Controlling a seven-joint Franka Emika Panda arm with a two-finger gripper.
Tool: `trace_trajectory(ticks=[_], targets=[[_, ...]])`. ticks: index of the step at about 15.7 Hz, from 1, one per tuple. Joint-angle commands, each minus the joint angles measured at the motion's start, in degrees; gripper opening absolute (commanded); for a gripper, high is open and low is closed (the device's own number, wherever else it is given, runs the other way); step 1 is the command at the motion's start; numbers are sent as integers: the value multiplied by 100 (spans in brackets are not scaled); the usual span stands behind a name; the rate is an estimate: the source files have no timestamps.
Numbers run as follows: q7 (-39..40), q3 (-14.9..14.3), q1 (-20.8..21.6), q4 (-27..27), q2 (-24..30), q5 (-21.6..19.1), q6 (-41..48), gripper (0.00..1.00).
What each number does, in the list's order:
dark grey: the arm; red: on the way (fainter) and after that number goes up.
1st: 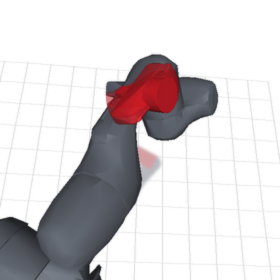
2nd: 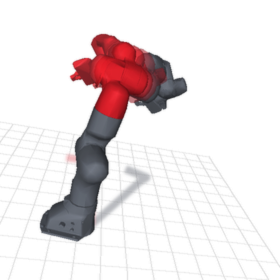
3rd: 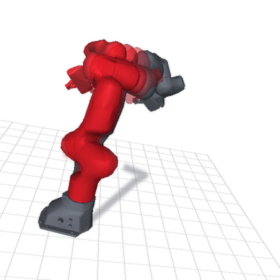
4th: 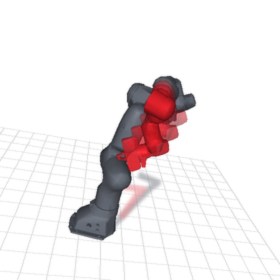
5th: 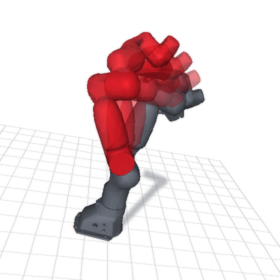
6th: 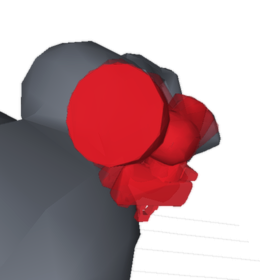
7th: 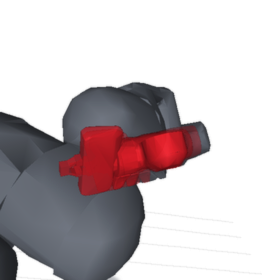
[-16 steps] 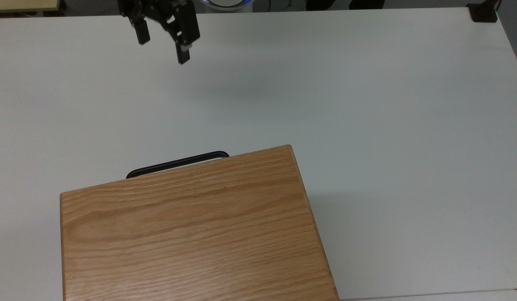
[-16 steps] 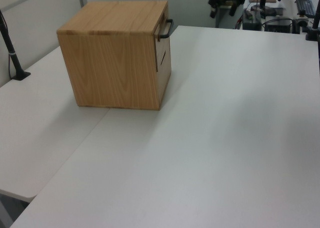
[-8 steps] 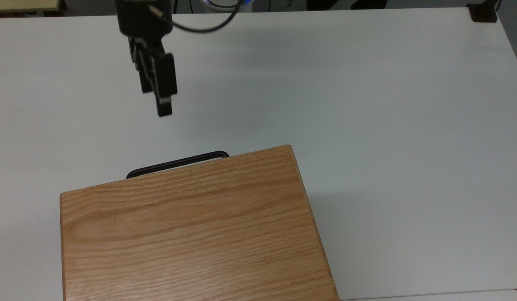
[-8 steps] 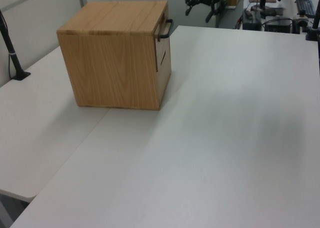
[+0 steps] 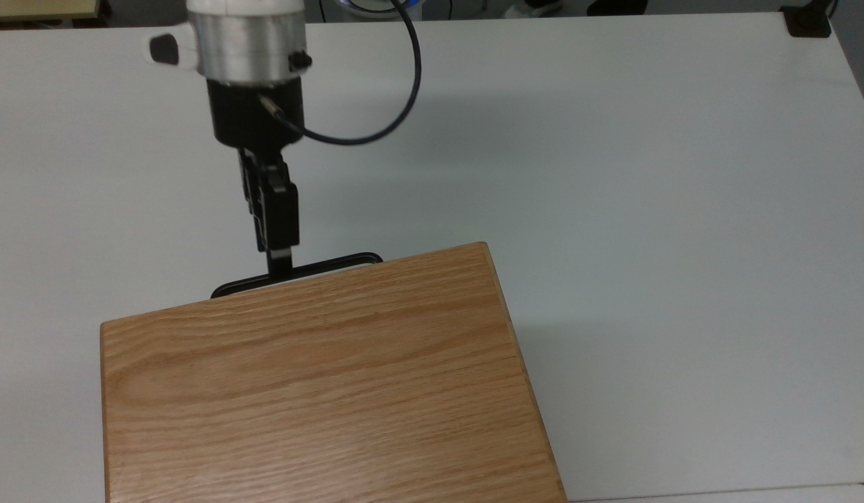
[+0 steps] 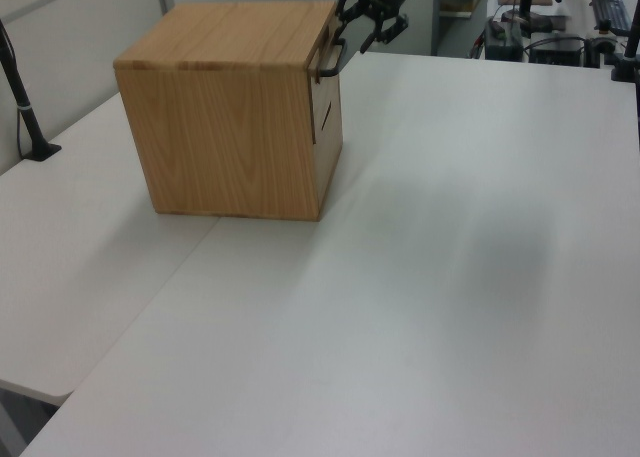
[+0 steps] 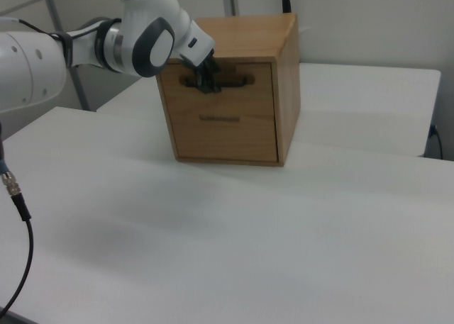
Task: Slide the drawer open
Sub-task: 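Close the gripper around the black drawer handle, then pull the handle outward, sliding the upper drawer out of the cabinet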
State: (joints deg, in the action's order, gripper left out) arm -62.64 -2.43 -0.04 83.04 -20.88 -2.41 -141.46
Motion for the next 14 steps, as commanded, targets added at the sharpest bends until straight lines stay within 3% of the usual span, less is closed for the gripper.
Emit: trace_trajectory(ticks=[1, 3, 10, 14], targets=[[-55, 94, -32, -210, -250, -102, -74, 60], [-29, 94, -32, -201, -285, -102, -74, 56], [190, 94, -49, -166, -268, -111, -22, 0], [401, 94, -49, 53, -40, -137, 57, 0]])
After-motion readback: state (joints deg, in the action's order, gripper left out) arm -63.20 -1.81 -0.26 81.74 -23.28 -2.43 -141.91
